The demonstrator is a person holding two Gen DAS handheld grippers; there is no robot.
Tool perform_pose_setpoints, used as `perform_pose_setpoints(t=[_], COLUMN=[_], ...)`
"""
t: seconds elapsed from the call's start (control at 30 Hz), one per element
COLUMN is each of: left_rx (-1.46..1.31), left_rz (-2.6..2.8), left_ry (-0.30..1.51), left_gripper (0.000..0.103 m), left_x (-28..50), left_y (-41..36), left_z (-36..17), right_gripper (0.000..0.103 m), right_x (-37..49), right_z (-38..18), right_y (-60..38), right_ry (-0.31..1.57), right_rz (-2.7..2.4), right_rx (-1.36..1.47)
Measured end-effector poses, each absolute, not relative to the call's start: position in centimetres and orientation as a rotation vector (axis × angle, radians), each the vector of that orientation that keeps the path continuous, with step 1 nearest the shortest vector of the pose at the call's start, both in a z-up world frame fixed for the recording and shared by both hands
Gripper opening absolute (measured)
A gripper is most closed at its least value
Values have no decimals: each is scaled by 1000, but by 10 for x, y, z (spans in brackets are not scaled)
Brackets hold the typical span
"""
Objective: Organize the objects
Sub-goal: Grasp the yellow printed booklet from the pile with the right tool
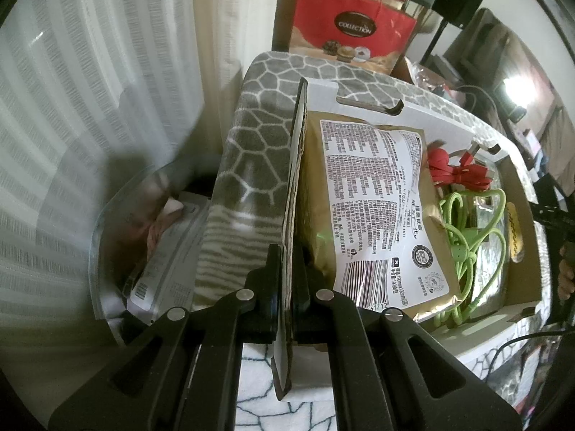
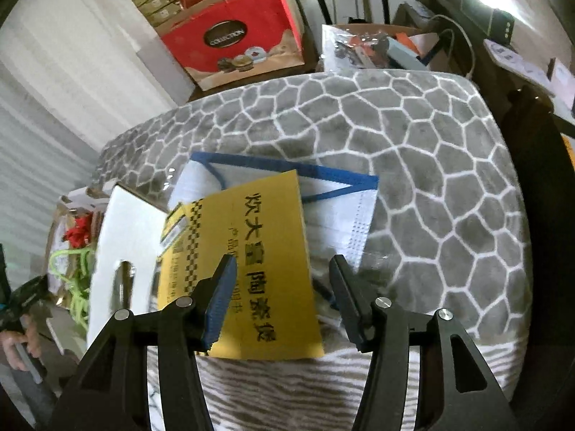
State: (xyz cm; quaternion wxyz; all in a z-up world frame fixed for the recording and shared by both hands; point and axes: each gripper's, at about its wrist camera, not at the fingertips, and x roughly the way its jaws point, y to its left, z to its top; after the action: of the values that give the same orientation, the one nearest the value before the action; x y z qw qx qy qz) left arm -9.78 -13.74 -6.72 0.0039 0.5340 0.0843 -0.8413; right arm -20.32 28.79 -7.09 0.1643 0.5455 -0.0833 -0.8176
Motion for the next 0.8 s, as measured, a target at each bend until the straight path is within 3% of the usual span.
perform_pose_setpoints(t=[0.13, 0.3, 0.5, 0.6, 0.8], left_rx=[1675, 1673, 1675, 1675, 1682], left_rz=[-2636, -2637, -2635, -2634, -2632], left_ry=[264, 266, 262, 263, 271], left_gripper=[3, 3, 3, 3, 3], left_x=[-98, -98, -98, -98, -99], left_y=[-138, -138, -138, -138, -139], left_z=[-67, -67, -68, -68, -68], right_gripper=[48, 26, 23, 22, 4], right_x=[-199, -187, -174, -173, -178], right_z=[-65, -49, -51, -63, -70], right_y=[291, 299, 290, 275, 277], right_ry=[-343, -414, -484, -403, -526], right_rz=[-2249, -2225, -1986, -2011, -2045], right_rx=[1522, 1382, 1323, 1395, 1372])
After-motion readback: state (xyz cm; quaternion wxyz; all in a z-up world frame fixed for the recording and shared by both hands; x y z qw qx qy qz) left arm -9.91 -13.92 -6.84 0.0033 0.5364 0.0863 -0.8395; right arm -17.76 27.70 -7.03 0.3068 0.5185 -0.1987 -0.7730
